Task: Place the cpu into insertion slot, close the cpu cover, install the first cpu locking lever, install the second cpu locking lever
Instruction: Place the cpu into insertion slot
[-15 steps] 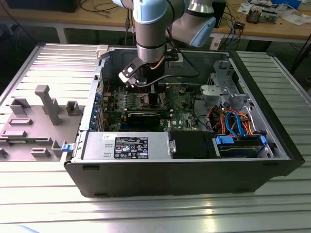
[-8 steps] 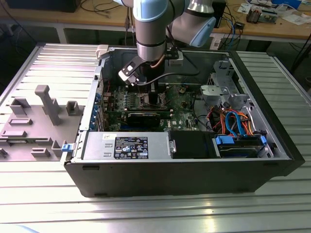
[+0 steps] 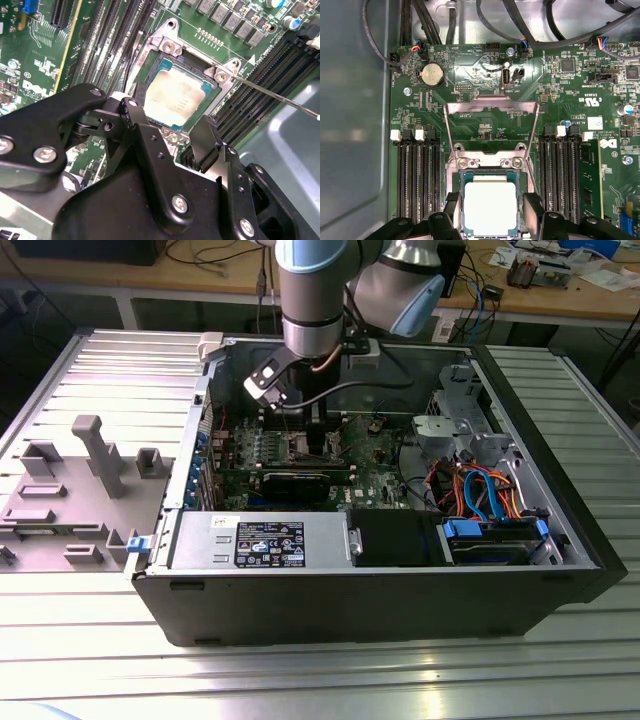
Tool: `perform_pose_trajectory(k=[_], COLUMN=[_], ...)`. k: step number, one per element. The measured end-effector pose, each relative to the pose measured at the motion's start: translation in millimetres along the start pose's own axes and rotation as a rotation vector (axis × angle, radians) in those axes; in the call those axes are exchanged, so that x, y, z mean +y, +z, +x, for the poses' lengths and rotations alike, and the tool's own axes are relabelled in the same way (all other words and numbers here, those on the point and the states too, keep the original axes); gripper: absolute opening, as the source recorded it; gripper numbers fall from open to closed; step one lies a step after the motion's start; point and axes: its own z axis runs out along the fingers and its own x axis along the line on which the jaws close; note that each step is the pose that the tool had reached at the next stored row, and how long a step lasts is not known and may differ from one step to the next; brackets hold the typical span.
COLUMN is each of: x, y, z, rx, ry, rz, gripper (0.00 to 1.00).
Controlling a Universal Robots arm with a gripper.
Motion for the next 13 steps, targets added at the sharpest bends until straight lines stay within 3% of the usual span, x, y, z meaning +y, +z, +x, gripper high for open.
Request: perform_pose_trajectory(k=[2, 4, 6, 11, 13], x=[1.2, 3.2, 3.4, 3.4, 3.4], y=[-0.8, -2.1, -2.1, -2.2, -2.2], z=[0.1, 0.0, 0.0, 0.0, 0.0], rx=[0.0009, 0.0024, 0.0028, 0.0027, 0.0027], ry=[0.000, 0.000, 0.001, 0.001, 0.001], rz=[0.0076, 0.0238, 0.0259, 0.0272, 0.0279], gripper=[0.62, 0.47, 0.42, 0.11, 0.11])
